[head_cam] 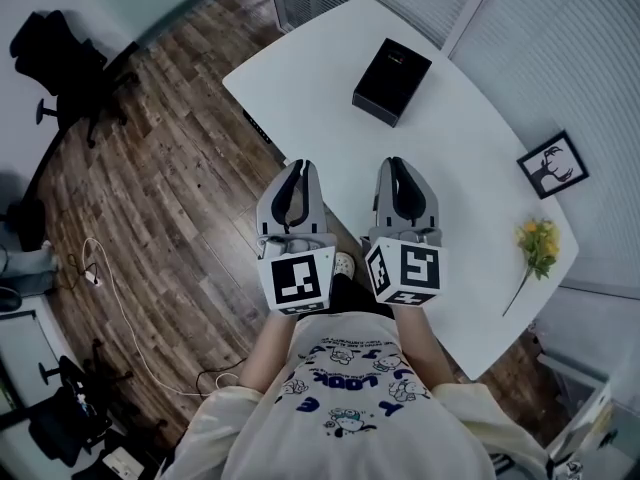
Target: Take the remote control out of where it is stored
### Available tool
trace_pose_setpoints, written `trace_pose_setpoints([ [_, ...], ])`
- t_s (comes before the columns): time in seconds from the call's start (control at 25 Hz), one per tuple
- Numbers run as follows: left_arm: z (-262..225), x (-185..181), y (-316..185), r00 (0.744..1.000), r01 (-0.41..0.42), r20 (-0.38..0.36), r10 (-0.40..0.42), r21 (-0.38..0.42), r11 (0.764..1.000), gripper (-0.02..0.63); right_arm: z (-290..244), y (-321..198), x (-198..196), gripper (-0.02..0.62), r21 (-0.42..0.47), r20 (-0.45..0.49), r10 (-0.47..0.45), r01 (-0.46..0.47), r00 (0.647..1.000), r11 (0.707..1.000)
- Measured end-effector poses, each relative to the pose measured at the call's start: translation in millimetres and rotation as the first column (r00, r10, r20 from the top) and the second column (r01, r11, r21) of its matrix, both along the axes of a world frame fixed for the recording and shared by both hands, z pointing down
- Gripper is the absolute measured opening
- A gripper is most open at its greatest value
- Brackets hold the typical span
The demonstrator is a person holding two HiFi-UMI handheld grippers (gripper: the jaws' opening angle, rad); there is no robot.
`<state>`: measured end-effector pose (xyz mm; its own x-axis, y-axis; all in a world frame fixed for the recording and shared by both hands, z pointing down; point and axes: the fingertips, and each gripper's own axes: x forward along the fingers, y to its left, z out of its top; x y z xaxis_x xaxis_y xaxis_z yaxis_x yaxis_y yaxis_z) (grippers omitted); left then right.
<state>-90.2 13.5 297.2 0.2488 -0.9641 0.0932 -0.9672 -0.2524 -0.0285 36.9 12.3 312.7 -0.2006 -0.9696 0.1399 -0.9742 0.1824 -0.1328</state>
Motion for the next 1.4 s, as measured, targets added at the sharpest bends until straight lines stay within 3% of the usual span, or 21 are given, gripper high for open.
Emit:
trace_pose_setpoints([
  [0.32, 4.2, 21.3, -45.4, 0.999, -0.032, -0.009, 0.032, -0.006, 0.999, 0.035, 11.4, -37.1, 22.6, 0.049, -0.029, 0.012, 0.043, -0.043, 0.999, 0.999],
  [0.48, 12.7, 31.2, -65.5, 0.997, -0.070, 0.017, 0.071, -0.039, 0.997, 0.035, 15.5, -54.1, 30.2, 0.049, -0.039, 0.017, 0.066, -0.065, 0.998, 0.997],
  [0.84, 32.6, 50.8, -124.0, 0.985, -0.174, -0.013, 0.173, -0.081, 0.982, 0.035, 34.6, -98.4, 45.6, 0.049, -0.085, 0.003, 0.162, -0.161, 0.987, 0.983],
  [1.24, 52.6, 73.6, -201.4, 0.947, -0.320, -0.012, 0.322, -0.140, 0.937, 0.035, 46.0, -163.3, 58.4, 0.049, -0.115, -0.012, 0.278, -0.278, 0.960, 0.954],
  [1.4, 62.3, 88.1, -226.9, 0.919, -0.392, -0.022, 0.394, -0.169, 0.904, 0.035, 54.3, -182.3, 67.1, 0.049, -0.135, -0.019, 0.326, -0.325, 0.945, 0.936],
])
